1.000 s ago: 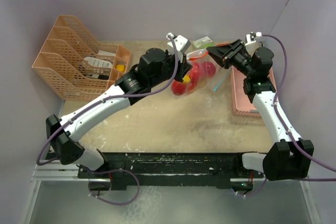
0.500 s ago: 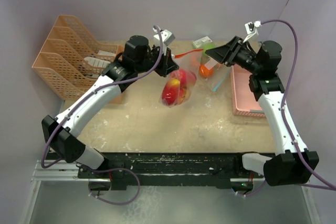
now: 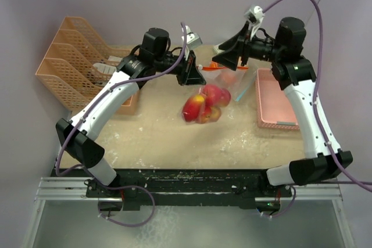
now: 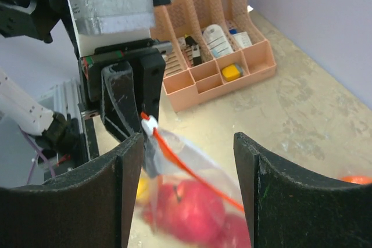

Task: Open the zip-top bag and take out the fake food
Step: Unzip the zipper food storage bag.

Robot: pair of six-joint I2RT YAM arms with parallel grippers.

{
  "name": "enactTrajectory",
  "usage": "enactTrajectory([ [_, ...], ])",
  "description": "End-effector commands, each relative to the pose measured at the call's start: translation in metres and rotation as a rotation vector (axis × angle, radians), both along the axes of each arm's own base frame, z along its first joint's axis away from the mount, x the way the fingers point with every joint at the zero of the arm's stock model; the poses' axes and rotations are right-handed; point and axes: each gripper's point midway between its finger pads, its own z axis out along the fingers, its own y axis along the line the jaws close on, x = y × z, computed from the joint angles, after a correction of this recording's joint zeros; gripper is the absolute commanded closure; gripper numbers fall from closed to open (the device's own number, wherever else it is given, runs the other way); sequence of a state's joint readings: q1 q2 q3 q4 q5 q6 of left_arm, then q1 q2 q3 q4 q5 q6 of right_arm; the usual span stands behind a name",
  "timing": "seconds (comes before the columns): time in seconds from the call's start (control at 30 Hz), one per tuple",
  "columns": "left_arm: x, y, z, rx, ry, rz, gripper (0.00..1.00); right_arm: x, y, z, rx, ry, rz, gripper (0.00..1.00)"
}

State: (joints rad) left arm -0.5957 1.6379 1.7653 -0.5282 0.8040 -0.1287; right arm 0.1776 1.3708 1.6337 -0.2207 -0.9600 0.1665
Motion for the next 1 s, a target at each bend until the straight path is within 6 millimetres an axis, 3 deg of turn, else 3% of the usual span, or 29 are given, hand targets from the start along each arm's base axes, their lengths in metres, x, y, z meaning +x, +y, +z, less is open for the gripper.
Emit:
enactTrajectory([
  [0.0, -0.028, 0.001, 0.037, -0.079, -0.070, -0.145, 1.00, -0.009, 0.017, -0.020, -0.145, -0.046, 0.088, 0.35],
  [0.2, -0.033, 0.003, 0.048, -0.092, -0.081, -0.163, 1.00, -0.015, 0.024, -0.037, -0.182, -0.012, 0.127, 0.38],
  [0.4, -0.037, 0.002, 0.058, -0.119, -0.081, -0.185, 1.00, -0.023, 0.026, -0.048, -0.172, 0.021, 0.150, 0.53],
  [0.47, -0.037, 0.002, 0.058, -0.120, -0.079, -0.185, 1.00, -0.025, 0.025, -0.047, -0.174, 0.016, 0.149, 0.54],
  [0.6, -0.041, 0.003, 0.055, -0.118, -0.062, -0.196, 1.00, -0.038, 0.030, -0.026, -0.098, -0.011, 0.189, 0.50],
  [0.77, -0.051, 0.007, 0.057, -0.123, -0.059, -0.217, 1.00, -0.063, 0.042, 0.016, 0.059, -0.091, 0.346, 0.50],
  [0.97, -0.058, 0.010, 0.061, -0.131, -0.063, -0.245, 1.00, -0.079, 0.046, 0.036, 0.157, -0.083, 0.457, 0.53],
])
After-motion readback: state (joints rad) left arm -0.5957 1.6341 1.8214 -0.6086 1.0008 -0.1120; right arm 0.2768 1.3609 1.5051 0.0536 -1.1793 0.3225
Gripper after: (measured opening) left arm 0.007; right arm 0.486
